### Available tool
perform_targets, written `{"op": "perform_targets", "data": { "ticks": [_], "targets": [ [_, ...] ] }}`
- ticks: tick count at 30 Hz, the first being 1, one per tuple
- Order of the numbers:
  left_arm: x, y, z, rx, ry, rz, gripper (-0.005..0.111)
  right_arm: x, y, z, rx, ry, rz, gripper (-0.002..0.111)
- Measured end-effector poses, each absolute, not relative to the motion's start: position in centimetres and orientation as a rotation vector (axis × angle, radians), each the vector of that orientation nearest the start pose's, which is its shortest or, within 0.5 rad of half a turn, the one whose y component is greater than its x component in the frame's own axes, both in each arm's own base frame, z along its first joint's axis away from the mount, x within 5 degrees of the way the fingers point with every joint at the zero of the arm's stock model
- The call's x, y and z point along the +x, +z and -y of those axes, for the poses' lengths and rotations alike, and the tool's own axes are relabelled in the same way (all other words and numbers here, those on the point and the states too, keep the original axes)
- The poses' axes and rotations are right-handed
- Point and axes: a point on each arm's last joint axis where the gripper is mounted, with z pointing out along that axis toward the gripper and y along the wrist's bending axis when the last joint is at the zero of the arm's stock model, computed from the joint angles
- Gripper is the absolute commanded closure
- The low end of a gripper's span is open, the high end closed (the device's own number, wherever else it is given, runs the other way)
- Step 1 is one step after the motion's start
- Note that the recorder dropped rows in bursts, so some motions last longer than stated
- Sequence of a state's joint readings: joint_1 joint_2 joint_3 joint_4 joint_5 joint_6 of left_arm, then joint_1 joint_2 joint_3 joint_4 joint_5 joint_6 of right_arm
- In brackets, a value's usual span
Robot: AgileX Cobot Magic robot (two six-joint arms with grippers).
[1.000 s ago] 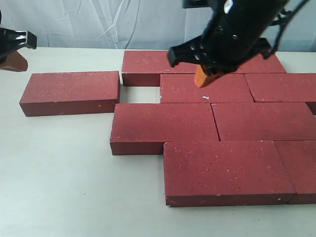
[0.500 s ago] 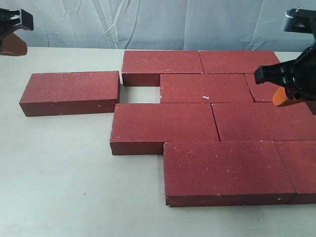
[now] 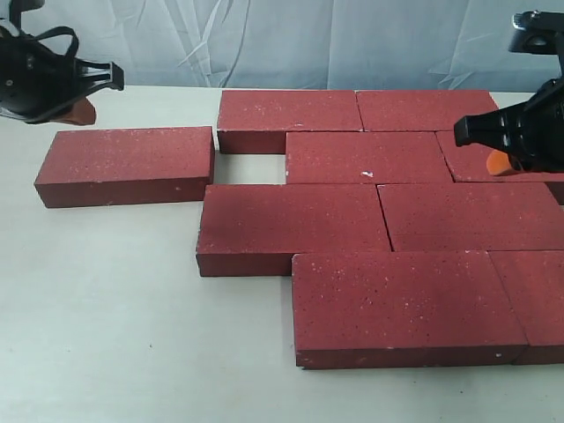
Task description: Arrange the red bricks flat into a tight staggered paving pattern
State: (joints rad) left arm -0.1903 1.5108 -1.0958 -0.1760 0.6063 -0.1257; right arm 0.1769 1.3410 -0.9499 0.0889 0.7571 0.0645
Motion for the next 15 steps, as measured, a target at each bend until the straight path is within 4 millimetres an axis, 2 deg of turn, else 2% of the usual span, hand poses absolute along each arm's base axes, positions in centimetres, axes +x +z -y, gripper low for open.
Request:
{"op": "perform_targets", "data": {
  "ticks": [11, 15],
  "targets": [
    [36.8, 24.7, 7.3, 0.009, -0.12, -2.577, 0.107, 26.1, 27.6, -5.5, -0.047, 0.242, -2.595, 0.109],
    [38.7, 23.4, 7.6, 0.014, -0.097, -2.596, 0.107, 26.2, 27.6, -5.6, -0.032, 0.263, -2.587, 0.109]
  ]
}}
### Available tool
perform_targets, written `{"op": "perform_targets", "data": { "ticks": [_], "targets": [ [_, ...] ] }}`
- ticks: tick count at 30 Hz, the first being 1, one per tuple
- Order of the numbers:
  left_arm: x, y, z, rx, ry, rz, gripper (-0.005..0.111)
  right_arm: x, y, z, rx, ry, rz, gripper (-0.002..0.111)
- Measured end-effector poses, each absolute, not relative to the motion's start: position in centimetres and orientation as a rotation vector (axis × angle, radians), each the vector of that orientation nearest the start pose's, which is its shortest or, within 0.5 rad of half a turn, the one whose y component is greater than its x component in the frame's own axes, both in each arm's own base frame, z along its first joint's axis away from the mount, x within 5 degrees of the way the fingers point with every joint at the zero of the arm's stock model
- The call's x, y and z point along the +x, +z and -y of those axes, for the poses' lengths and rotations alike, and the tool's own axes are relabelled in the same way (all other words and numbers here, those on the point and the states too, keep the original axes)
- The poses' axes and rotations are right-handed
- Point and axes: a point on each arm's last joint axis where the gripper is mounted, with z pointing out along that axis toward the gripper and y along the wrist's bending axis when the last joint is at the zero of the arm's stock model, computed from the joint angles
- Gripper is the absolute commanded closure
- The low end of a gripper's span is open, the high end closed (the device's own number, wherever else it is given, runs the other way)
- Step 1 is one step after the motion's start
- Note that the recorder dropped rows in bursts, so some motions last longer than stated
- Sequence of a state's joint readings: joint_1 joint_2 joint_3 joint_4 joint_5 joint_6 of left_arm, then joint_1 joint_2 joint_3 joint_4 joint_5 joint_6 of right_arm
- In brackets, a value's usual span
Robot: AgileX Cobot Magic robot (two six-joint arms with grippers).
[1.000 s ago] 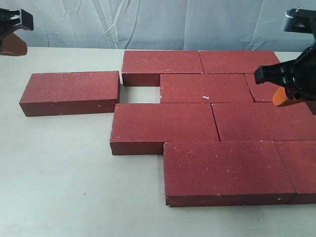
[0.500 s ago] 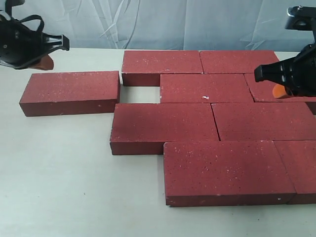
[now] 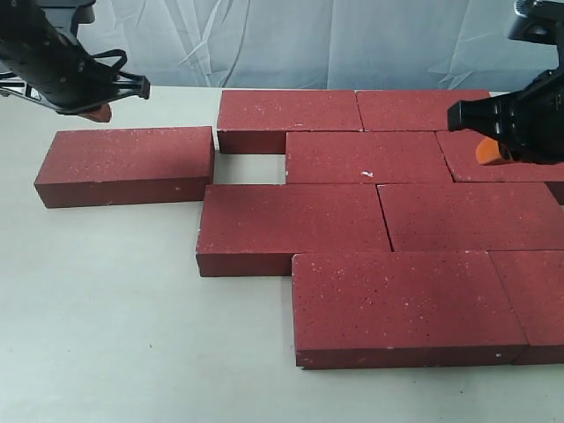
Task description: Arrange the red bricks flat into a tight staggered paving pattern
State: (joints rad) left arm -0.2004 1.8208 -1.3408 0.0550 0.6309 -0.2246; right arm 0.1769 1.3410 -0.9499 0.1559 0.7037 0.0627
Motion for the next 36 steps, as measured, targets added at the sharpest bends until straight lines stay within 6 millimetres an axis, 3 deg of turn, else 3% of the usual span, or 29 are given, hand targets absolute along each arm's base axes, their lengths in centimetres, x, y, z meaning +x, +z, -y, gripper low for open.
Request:
{"op": "perform_targets", "data": {
  "ticks": [7, 14, 19, 36],
  "targets": [
    [41.3, 20.7, 9.1, 0.047, -0.094, -2.627, 0.107, 26.3, 27.7, -5.6, -0.027, 0.268, -2.576, 0.109],
    [42.2, 17.5, 12.2, 0.146, -0.111, -2.63, 0.107, 26.3, 27.6, -5.7, -0.027, 0.268, -2.58, 0.109],
    [42.4, 15.9, 12.5, 0.156, -0.107, -2.653, 0.107, 26.6, 27.2, -5.7, -0.026, 0.265, -2.595, 0.109],
    [41.2, 15.8, 15.4, 0.278, -0.115, -2.681, 0.107, 26.8, 26.7, -5.8, -0.022, 0.269, -2.613, 0.109]
  ]
}}
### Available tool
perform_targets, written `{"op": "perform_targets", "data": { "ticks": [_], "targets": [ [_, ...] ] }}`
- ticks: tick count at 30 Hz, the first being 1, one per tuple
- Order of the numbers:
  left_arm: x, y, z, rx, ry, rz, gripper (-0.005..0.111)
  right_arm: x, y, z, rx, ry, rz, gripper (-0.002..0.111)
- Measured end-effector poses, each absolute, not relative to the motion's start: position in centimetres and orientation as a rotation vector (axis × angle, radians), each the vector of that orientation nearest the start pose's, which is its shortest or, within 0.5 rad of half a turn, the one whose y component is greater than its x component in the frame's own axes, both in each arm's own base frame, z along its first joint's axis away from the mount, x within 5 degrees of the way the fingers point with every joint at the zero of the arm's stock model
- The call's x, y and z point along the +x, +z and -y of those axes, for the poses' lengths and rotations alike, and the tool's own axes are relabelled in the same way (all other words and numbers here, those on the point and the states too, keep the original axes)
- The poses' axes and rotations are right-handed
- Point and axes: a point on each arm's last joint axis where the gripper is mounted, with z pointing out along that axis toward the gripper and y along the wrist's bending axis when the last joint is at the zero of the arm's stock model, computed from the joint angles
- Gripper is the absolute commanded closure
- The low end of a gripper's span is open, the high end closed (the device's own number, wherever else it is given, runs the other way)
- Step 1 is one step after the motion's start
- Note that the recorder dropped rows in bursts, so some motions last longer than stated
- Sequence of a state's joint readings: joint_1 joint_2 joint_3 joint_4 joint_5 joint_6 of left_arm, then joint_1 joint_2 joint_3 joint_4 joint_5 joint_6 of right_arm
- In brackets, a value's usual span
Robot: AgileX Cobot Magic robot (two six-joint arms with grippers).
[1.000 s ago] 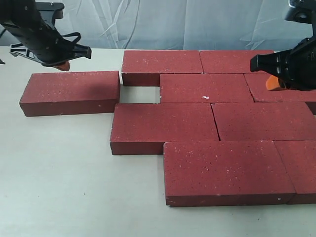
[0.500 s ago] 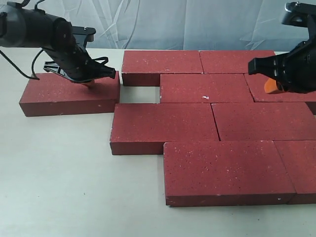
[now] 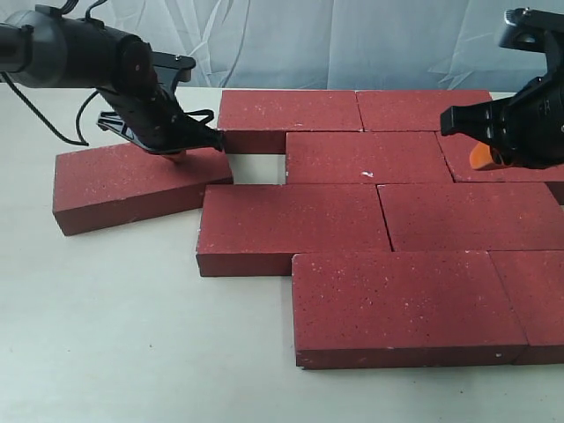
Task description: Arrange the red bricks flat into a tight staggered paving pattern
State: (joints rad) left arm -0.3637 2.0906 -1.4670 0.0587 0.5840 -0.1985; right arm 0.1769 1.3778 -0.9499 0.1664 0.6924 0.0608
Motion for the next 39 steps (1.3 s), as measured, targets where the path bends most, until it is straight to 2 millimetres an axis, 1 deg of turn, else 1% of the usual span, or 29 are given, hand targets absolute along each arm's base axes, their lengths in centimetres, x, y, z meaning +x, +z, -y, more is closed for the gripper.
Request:
{"op": "perform_targets", "data": {
  "ticks": [7, 10, 12, 17, 20, 23, 25, 29, 31, 33, 34, 35, 36, 37, 38, 39],
  "targets": [
    [41.2, 15.8, 15.3, 0.336, -0.059, -2.672, 0.107, 26.8, 26.7, -5.8, -0.022, 0.269, -2.613, 0.109],
    [41.2, 16.1, 14.9, 0.348, -0.034, -2.673, 0.107, 26.8, 26.7, -5.8, -0.022, 0.269, -2.613, 0.109],
    [41.2, 16.7, 14.4, 0.34, -0.021, -2.671, 0.107, 26.8, 26.7, -5.8, -0.022, 0.269, -2.613, 0.109],
    [41.1, 19.7, 13.2, 0.312, -0.01, -2.608, 0.107, 26.8, 26.7, -5.8, -0.022, 0.269, -2.613, 0.109],
    [41.0, 21.0, 13.1, 0.307, -0.023, -2.567, 0.107, 26.8, 26.7, -5.8, -0.022, 0.269, -2.613, 0.109],
    [41.2, 21.0, 13.5, 0.265, -0.088, -2.546, 0.107, 26.8, 26.7, -5.8, -0.022, 0.269, -2.613, 0.109],
    [41.4, 20.7, 13.8, 0.235, -0.127, -2.541, 0.107, 26.8, 26.7, -5.8, -0.022, 0.269, -2.613, 0.109],
    [41.6, 19.2, 13.9, 0.231, -0.125, -2.582, 0.107, 26.8, 26.7, -5.8, -0.022, 0.269, -2.613, 0.109],
    [41.4, 19.0, 13.7, 0.255, -0.089, -2.607, 0.107, 26.8, 26.7, -5.8, -0.022, 0.269, -2.613, 0.109],
    [41.1, 19.1, 13.1, 0.323, 0.011, -2.637, 0.107, 26.8, 26.7, -5.8, -0.022, 0.269, -2.613, 0.109],
    [40.7, 19.8, 12.5, 0.364, 0.084, -2.653, 0.107, 26.8, 26.7, -5.8, -0.022, 0.269, -2.611, 0.109],
    [40.5, 20.1, 12.3, 0.379, 0.109, -2.663, 0.107, 26.8, 26.7, -5.8, -0.022, 0.269, -2.611, 0.109],
    [40.0, 21.2, 11.7, 0.397, 0.113, -2.68, 0.107, 26.8, 26.7, -5.8, -0.022, 0.269, -2.611, 0.109],
    [39.9, 21.6, 11.3, 0.39, 0.1, -2.692, 0.107, 26.8, 26.7, -5.8, -0.022, 0.269, -2.611, 0.109],
    [39.4, 22.3, 10.2, 0.352, 0.04, -2.725, 0.107, 26.8, 26.7, -5.8, -0.022, 0.269, -2.611, 0.109],
    [39.0, 22.7, 9.3, 0.32, 0.004, -2.746, 0.107, 26.8, 26.7, -5.8, -0.022, 0.269, -2.611, 0.109]
  ]
}}
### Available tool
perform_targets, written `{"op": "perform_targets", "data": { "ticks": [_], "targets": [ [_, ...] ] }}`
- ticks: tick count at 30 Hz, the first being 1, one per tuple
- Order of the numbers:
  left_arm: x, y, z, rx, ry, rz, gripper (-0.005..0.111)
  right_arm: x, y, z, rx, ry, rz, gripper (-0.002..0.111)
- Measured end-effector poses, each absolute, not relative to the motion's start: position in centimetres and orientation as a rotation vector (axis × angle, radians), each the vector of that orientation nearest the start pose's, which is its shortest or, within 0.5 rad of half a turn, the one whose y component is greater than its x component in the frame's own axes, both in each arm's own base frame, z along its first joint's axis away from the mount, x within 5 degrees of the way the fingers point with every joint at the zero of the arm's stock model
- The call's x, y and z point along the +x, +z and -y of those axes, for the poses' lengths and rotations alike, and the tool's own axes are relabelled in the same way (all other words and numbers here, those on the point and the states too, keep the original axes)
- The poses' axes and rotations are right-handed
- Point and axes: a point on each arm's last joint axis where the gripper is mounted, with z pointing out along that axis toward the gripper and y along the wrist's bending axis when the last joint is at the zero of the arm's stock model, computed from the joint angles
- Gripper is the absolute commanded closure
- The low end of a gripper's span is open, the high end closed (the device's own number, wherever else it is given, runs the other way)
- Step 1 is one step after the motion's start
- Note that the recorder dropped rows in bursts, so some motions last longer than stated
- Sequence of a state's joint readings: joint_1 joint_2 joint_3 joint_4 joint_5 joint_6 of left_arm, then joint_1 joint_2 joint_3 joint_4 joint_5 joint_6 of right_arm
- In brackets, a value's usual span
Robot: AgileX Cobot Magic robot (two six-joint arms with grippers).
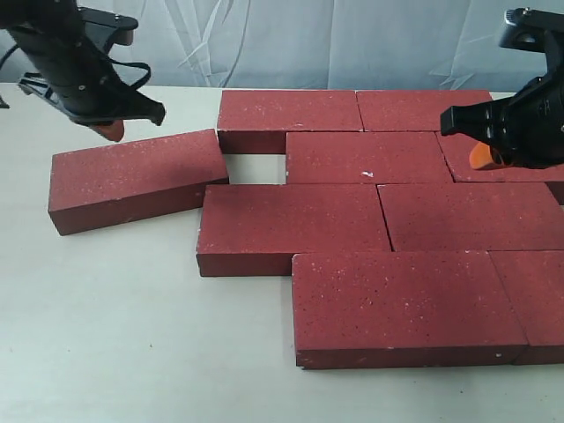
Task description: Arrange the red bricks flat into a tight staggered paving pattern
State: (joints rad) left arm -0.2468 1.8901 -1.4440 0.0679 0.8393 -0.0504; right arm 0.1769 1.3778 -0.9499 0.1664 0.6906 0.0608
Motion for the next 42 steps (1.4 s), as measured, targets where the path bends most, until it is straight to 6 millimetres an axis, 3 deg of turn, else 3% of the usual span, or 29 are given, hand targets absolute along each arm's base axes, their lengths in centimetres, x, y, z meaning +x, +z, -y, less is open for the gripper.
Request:
{"op": "perform_targets", "data": {
  "ticks": [5, 8, 16, 23, 30, 35, 42],
  "targets": [
    [35.7, 22.6, 6.5, 0.251, -0.011, -2.812, 0.107, 26.8, 26.7, -5.8, -0.022, 0.269, -2.611, 0.109],
    [33.7, 22.1, 6.1, 0.264, -0.017, -2.816, 0.107, 26.8, 26.7, -5.8, -0.022, 0.269, -2.611, 0.109],
    [31.8, 19.0, 6.0, 0.364, -0.043, -2.861, 0.107, 26.8, 26.7, -5.8, -0.027, 0.268, -2.61, 0.109],
    [31.5, 16.2, 5.5, 0.441, 0.018, -2.885, 0.107, 26.8, 26.7, -5.8, -0.027, 0.268, -2.61, 0.109],
    [32.5, 14.2, 3.4, 0.354, 0.035, -2.914, 0.107, 26.8, 26.7, -5.8, -0.027, 0.268, -2.61, 0.109],
    [33.0, 14.0, 1.9, 0.288, 0.044, -2.885, 0.107, 26.8, 26.7, -5.8, -0.027, 0.268, -2.61, 0.109],
    [33.9, 14.2, 1.6, 0.265, 0.047, -2.786, 0.107, 26.8, 26.7, -5.8, -0.027, 0.268, -2.61, 0.109]
  ]
}}
